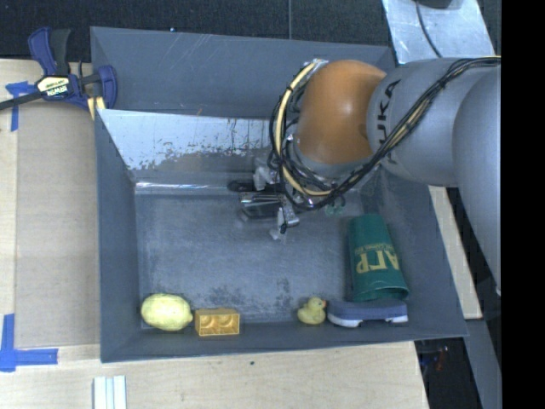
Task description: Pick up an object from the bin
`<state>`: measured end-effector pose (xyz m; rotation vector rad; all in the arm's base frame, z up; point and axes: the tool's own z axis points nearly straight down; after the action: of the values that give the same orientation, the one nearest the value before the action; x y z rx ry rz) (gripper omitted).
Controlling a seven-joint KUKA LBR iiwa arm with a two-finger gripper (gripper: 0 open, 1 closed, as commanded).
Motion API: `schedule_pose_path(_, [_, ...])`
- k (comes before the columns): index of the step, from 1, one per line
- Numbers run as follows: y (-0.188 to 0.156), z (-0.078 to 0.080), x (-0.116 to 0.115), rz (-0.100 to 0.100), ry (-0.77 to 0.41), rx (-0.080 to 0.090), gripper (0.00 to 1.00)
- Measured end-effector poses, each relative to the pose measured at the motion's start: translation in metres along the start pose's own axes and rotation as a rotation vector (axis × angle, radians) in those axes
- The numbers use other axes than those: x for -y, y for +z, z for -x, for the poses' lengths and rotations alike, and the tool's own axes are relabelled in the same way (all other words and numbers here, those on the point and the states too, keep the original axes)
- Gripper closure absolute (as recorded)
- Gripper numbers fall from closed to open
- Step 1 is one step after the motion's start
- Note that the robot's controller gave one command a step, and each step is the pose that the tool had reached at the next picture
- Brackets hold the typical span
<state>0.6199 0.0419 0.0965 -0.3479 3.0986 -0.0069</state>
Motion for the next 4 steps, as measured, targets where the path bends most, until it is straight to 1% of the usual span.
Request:
schedule_pose_path(1, [0.021, 0.012, -0.009, -0.004, -0.002, 0.019, 0.0])
schedule_pose_path(2, [0.015, 0.008, -0.031, -0.006, 0.049, 0.039, 1.0])
schedule_pose_path(3, [0.02, 0.005, -0.032, -0.005, 0.048, 0.026, 0.0])
schedule_pose_path(4, [0.02, 0.005, -0.032, -0.005, 0.048, 0.026, 0.0])
